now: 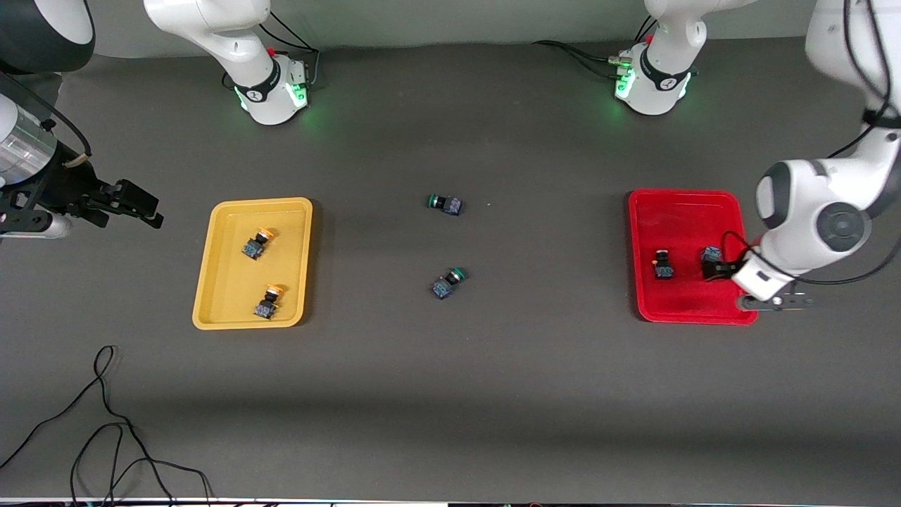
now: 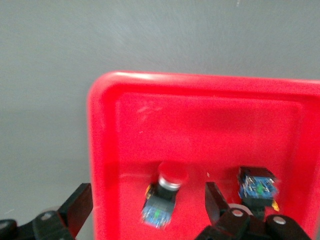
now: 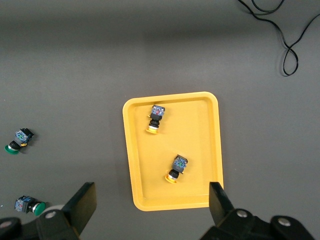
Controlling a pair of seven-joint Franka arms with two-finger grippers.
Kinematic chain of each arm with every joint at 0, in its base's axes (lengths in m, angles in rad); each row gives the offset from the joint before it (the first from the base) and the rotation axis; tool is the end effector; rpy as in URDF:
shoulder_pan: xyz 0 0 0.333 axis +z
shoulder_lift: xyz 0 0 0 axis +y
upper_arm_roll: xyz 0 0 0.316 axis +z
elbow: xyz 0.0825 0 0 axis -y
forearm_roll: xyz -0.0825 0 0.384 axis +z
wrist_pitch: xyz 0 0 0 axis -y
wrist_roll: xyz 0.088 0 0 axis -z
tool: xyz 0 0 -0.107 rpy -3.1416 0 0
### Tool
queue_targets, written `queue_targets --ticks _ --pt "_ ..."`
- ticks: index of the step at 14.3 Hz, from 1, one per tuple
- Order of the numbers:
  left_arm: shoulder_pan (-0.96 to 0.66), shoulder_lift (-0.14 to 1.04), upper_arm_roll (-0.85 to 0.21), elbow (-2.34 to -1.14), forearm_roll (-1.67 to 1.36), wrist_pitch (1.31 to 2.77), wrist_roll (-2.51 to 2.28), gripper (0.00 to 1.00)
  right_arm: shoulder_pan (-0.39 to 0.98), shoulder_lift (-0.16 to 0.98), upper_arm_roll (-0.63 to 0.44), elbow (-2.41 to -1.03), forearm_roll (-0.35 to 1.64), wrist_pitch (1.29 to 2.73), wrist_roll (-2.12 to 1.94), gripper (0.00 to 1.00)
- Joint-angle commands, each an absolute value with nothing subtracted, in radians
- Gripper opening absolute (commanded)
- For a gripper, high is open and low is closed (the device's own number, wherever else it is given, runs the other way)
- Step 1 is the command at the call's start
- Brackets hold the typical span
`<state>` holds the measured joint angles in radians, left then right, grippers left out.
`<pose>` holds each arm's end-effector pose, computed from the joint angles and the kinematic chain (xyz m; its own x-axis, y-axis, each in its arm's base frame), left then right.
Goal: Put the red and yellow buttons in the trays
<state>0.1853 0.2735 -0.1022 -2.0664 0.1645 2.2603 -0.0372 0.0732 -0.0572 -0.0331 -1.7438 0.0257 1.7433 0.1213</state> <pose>0.5751 0.0534 0.2945 0.9968 0.0170 -0.0780 0.0096 -0.9956 -0.0936 0.5487 0.0239 0.5890 0.9949 -0.0856 0.0528 -0.0838 -0.9959 -0.0341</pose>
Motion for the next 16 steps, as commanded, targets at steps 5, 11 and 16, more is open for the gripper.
queue_targets --ticks 5,11,16 --pt "0.193 -0.012 -0.106 -1.921 0.025 1.82 0.121 1.0 0.071 -0.032 -0.034 -1.712 0.041 1.736 0.094 1.0" --pt "0.079 -0.014 -0.08 -1.691 -0.023 1.566 0.081 1.0 0.071 -0.031 -0.032 -1.701 0.041 1.736 0.094 1.0" --pt "-0.13 0.038 0.076 -1.597 -0.023 1.526 -0.006 1.0 0.071 -0.031 -0.032 -1.7 0.041 1.736 0.094 1.0"
